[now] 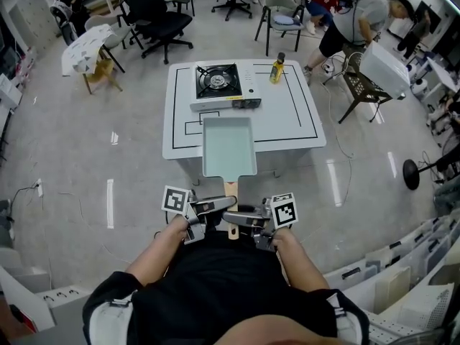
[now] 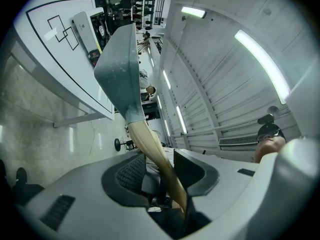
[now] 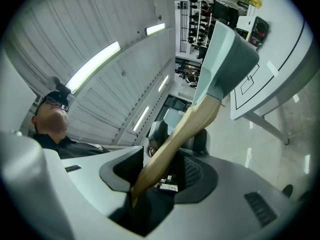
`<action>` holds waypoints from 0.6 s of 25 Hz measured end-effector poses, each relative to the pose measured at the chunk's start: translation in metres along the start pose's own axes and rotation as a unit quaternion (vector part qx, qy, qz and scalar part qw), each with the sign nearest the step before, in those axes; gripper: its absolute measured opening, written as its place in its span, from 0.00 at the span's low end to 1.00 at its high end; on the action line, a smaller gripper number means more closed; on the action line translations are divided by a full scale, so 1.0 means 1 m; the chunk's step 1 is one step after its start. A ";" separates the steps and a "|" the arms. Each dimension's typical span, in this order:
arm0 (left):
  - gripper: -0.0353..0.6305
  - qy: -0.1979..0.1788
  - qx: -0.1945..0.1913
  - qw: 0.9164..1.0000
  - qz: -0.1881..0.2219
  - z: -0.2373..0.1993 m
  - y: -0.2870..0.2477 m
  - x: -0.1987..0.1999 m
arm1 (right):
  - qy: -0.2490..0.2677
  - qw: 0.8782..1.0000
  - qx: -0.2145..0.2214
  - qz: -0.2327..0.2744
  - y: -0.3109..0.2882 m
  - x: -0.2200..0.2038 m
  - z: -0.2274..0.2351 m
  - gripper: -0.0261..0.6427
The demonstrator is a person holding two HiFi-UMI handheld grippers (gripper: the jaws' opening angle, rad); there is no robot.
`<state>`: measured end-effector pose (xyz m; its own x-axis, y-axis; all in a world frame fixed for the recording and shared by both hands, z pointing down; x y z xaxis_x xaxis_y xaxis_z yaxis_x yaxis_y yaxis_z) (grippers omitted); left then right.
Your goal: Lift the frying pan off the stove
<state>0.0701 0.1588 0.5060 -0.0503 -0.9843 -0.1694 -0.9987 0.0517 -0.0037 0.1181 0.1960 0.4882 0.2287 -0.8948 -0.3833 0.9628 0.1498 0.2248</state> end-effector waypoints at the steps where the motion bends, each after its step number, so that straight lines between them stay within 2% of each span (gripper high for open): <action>1: 0.31 0.000 0.001 1.000 0.000 0.000 -0.001 -0.001 | 0.001 1.000 0.001 -0.001 0.001 0.000 0.000 0.33; 15: 0.32 0.006 0.008 1.000 0.004 -0.005 -0.007 -0.006 | -0.010 1.000 0.016 0.001 0.010 -0.004 0.002 0.35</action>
<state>0.0774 0.1635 0.5125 -0.0586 -0.9857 -0.1580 -0.9979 0.0621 -0.0175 0.1269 0.2003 0.4938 0.2265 -0.9031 -0.3649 0.9574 0.1376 0.2537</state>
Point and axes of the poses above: the fingertips, and each gripper's own axes: y backward along the fingers, z to its right, x out of its top, the point moved 4 cm from there along y, backward along the fingers, and after that the axes turned 4 degrees about x, right-handed, at the moved point
